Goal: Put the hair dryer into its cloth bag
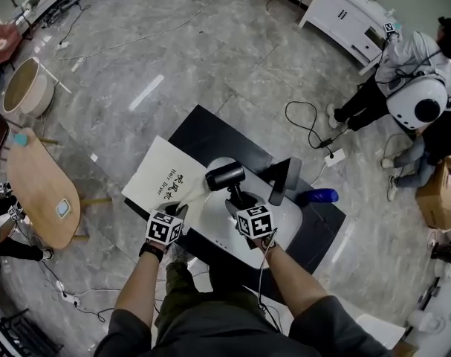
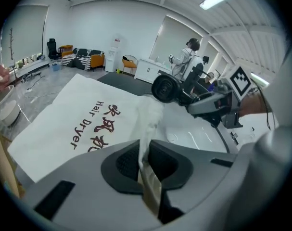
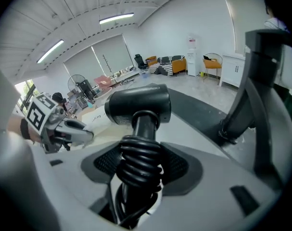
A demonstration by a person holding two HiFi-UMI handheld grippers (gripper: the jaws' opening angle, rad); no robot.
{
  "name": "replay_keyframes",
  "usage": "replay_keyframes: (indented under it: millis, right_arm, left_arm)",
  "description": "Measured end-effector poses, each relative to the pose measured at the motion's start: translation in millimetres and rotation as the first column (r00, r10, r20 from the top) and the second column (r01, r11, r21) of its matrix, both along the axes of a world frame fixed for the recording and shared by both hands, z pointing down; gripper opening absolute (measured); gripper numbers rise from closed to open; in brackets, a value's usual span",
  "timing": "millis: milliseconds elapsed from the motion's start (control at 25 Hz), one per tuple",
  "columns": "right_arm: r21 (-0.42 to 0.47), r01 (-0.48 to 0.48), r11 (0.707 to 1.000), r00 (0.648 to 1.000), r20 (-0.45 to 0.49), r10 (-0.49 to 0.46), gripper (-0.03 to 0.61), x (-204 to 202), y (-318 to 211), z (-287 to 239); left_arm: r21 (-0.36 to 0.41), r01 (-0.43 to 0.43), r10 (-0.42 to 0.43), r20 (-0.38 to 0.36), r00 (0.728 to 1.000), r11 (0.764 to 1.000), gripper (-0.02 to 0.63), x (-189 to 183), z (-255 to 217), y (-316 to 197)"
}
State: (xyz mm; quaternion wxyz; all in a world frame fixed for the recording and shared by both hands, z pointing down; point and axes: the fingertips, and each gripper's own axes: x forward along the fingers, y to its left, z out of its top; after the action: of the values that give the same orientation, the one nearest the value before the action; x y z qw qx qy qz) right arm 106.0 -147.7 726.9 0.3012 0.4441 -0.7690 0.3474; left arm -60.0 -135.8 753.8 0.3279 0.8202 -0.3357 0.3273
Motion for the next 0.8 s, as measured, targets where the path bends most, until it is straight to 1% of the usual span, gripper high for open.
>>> replay_keyframes:
  millis: [280,440,600,800]
  right_arm:
    - [-0.025,0.051,0.998,0.999,-0.011,-0.051,0.247,7.6,52.5,7.4]
    - [-0.052,0.065,0.997,0.998,-0.019,-0.066,0.247,10.2,72.4,13.8]
    - [-0.074,0.094,0.993,0.995,-0.029,-0.097,0.247,7.0,83.7,21.2]
    - [-0.082,0.156,0.984,0.987,-0.033,-0.159,0.247,-10.7,84.2,25.0]
  left_arm:
    - [-0.059,0.038,-0.043,-0.089,0.995,0.998,0.028,-0.4,0.3,-1.8]
    - [-0.093,0.065,-0.079,-0.154,0.985,0.994,0.028,-2.5,-2.6,-2.5]
    - [-0.122,0.094,-0.119,-0.212,0.97,0.988,0.028,-4.1,-5.5,-3.0]
    - [-0.122,0.093,-0.12,-0.237,0.964,0.988,0.028,-4.0,-10.1,-4.0]
